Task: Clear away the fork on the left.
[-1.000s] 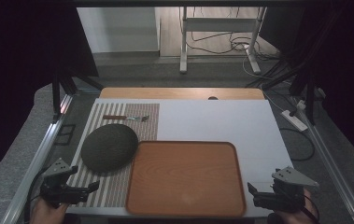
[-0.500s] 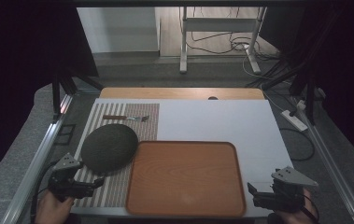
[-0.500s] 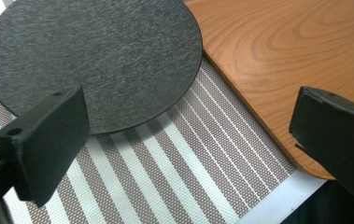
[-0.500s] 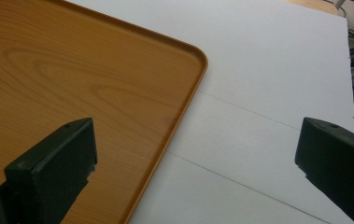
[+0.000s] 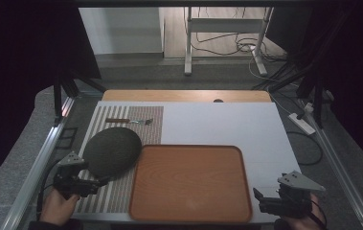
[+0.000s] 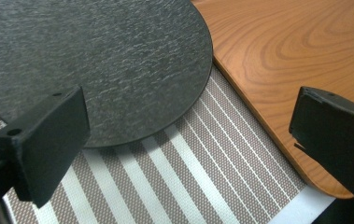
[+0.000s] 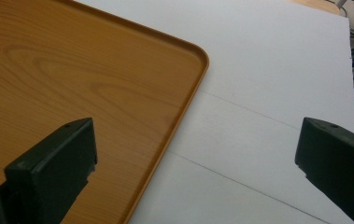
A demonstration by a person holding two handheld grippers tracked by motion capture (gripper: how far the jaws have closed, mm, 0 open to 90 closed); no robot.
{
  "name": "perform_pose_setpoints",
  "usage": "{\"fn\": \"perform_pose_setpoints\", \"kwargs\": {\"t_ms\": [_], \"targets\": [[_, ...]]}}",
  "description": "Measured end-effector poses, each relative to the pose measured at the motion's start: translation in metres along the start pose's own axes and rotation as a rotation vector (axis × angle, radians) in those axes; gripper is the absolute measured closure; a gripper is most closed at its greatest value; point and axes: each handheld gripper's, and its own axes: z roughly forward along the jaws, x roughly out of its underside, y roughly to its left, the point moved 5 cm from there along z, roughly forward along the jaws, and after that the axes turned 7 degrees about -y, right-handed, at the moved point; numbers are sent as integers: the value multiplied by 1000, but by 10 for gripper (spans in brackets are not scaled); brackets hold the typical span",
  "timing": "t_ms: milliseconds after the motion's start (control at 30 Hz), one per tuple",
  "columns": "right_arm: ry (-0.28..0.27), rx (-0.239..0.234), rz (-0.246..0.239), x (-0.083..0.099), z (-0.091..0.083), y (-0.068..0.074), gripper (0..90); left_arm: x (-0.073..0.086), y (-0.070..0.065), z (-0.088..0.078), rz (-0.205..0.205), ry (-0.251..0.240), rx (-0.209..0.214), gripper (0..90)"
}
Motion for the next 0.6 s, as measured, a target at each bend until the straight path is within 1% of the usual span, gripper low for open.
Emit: {"fn": "perform_pose_setpoints", "kwargs": {"t_ms": [133,367,467,600], "targets": [[3,-1,-1,0,0,0,0,-6,2,8,16,9,3,0],[5,-2,-5,0,1,1,0,-15,5,20,4,20,14,0],[6,-2,-7,0,1,1,0,-18,8,26,-7,26,30,0],[9,-2,-7,0,1,1,0,-24,12,33,3,31,36,0]]}}
